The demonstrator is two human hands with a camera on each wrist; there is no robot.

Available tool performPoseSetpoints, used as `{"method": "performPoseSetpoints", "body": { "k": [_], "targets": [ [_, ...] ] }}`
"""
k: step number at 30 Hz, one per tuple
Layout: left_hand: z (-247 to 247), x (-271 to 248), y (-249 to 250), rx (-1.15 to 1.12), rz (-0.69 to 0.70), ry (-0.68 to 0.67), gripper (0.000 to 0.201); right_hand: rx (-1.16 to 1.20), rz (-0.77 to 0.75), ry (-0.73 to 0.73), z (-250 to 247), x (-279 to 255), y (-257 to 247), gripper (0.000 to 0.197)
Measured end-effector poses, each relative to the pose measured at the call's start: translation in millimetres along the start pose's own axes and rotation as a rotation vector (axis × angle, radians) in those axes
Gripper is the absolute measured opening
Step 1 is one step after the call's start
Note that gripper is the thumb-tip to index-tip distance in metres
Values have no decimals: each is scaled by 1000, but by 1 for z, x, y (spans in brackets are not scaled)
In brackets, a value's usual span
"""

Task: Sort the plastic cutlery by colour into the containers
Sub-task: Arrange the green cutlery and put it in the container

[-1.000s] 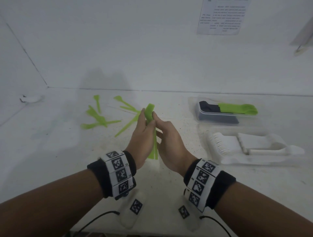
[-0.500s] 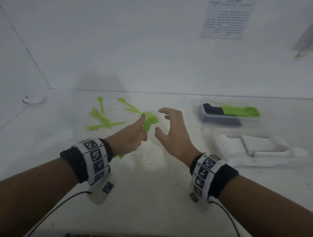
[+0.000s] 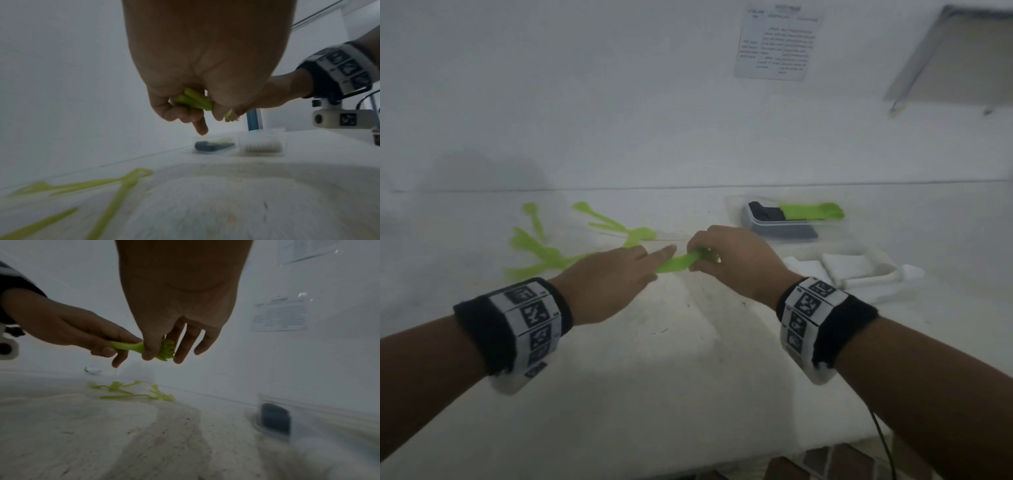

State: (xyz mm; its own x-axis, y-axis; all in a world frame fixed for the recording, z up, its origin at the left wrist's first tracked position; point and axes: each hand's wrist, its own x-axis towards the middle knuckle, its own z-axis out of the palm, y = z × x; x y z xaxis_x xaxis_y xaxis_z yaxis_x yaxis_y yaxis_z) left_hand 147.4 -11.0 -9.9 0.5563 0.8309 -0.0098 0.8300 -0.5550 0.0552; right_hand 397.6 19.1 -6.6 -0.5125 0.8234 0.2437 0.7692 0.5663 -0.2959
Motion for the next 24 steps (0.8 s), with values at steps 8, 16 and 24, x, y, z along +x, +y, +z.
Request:
{"method": "performPoseSetpoints", "body": {
  "k": [8,16,24],
  "targets": [
    [-9,90,49,-89,81,2,56,-78,196,-17,-55,-36,63,12],
    [-15,209,99,-421,140,-124,27,-97,270,5,-99,-57,174,23],
    [-23,318,143,-200,69,-93,49,-100,250,-45,-138,-37,295,26]
  ]
}}
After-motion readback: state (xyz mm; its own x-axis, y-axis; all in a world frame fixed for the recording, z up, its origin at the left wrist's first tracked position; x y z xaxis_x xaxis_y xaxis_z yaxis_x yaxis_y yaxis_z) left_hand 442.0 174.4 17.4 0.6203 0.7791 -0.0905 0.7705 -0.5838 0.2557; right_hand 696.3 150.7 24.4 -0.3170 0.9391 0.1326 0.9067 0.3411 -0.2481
